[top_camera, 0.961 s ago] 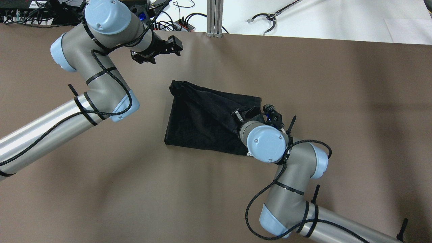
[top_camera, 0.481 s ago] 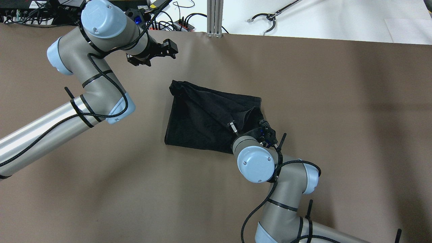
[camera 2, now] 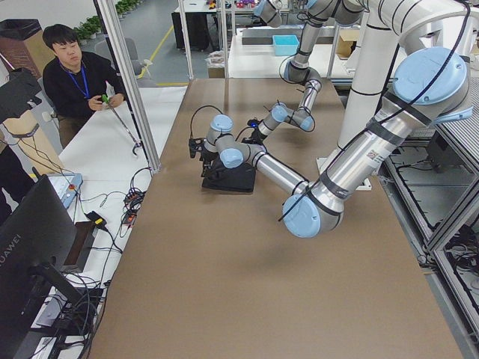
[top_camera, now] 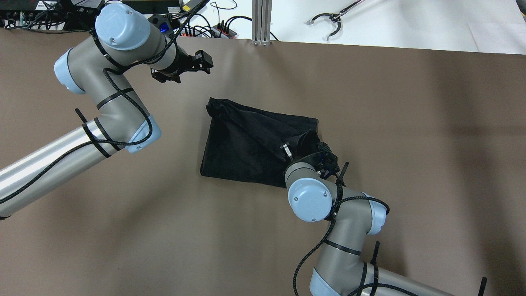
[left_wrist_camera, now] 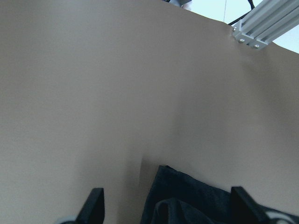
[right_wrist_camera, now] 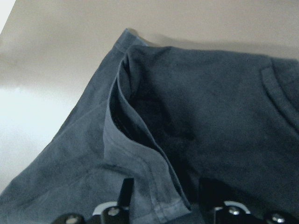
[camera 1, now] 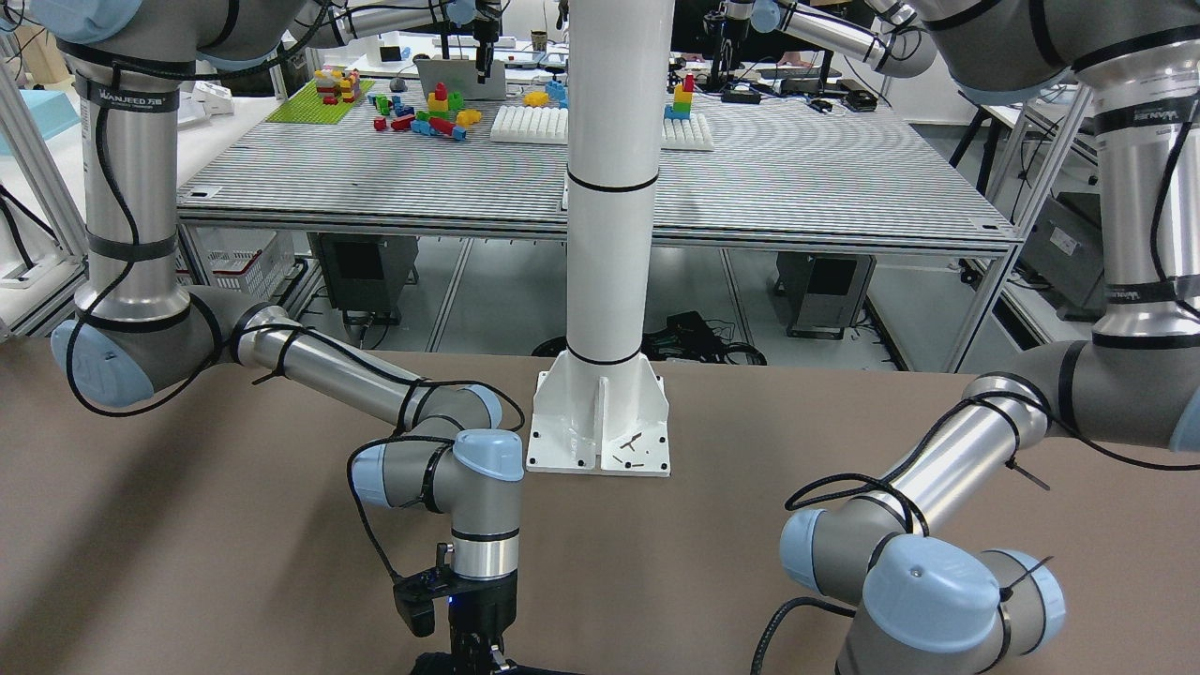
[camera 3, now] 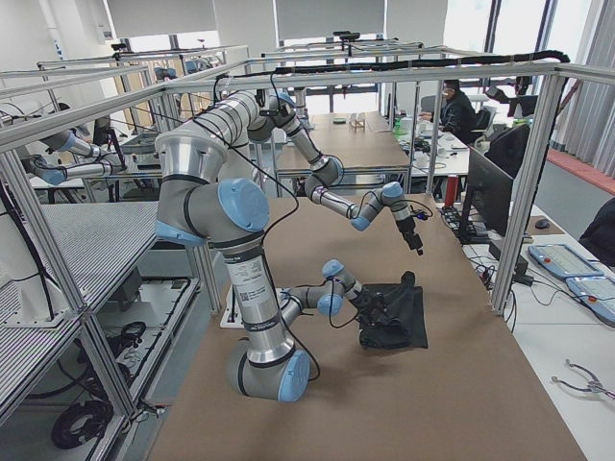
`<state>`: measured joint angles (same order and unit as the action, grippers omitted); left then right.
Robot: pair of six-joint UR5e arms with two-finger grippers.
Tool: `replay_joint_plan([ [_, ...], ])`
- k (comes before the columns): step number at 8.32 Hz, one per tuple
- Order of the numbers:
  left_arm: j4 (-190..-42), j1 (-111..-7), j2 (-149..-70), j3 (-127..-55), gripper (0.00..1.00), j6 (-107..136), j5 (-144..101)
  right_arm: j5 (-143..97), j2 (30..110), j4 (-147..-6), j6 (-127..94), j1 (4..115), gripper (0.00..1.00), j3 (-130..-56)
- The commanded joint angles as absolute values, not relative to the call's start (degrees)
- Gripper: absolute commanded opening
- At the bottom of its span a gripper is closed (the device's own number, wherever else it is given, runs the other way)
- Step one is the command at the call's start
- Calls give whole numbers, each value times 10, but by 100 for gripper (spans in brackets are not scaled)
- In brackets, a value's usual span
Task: Fold clothes
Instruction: 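Press the right gripper on the folded edge to flatten it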
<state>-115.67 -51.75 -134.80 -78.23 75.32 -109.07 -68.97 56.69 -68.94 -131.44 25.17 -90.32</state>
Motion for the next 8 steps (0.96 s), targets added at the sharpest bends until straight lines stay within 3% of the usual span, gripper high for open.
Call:
replay_joint_plan([
  [1, -1158, -518, -1344, -788, 95, 753, -1092, -648, 544, -688, -1315, 263, 36, -871],
  [4, -1157, -518, -1340, -793, 95, 753, -1092, -635, 522, -680, -1313, 269, 0, -847],
  [6, -1158, -518, -1340, -793, 95, 753, -1091, -649, 522, -675, -1292, 308, 0, -846],
  [8, -1164, -517, -1339, -794, 95, 755, -1090, -689, 507, -624, -1241, 369, 0, -758],
])
